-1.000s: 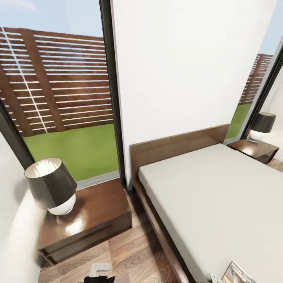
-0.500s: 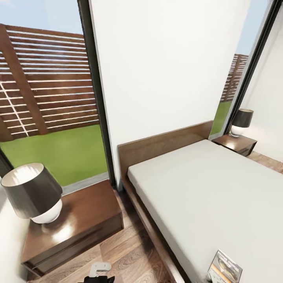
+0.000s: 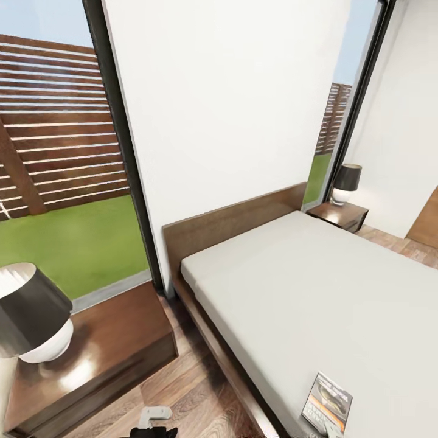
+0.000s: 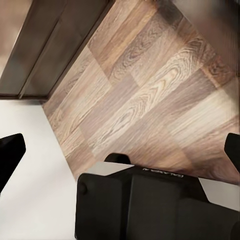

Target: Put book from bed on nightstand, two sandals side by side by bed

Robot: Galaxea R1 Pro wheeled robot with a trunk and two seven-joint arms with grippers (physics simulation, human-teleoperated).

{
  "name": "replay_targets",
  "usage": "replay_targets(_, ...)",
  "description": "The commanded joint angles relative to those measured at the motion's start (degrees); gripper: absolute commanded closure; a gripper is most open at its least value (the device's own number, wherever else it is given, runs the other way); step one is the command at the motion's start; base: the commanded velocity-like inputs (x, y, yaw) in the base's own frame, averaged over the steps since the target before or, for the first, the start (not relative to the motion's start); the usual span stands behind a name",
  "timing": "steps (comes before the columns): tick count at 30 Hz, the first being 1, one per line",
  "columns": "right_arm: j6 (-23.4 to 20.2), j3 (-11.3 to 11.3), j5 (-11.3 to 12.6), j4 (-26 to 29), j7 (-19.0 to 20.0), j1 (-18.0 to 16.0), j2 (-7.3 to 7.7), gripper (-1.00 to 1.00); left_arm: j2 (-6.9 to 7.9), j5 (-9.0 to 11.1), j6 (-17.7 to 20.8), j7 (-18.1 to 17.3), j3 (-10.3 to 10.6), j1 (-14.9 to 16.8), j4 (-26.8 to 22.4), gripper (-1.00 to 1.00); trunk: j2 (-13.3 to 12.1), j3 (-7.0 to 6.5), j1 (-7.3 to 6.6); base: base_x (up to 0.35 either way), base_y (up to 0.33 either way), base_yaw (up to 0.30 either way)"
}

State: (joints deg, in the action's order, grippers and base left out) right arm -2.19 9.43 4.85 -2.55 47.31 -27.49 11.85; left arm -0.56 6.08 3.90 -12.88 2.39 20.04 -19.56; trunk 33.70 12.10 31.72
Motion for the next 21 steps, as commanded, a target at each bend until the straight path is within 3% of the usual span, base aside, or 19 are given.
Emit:
replay_targets(1,-0.2,0.1,0.5,-0.2,0.2,-0.1,0.02,-1.00,0.04,0.6,0.4,0.0,0.2,0.0,-0.1,-1.00,0.1,0.12,0.02,0.000,0.000,-0.220)
replay_targets(21,-0.2,0.1,0.5,-0.2,0.2,-0.1,0.02,-1.00,0.04,0.6,0.4,0.0,0.2,0.0,-0.1,-1.00,0.1,0.56,0.02,0.000,0.000,-0.220)
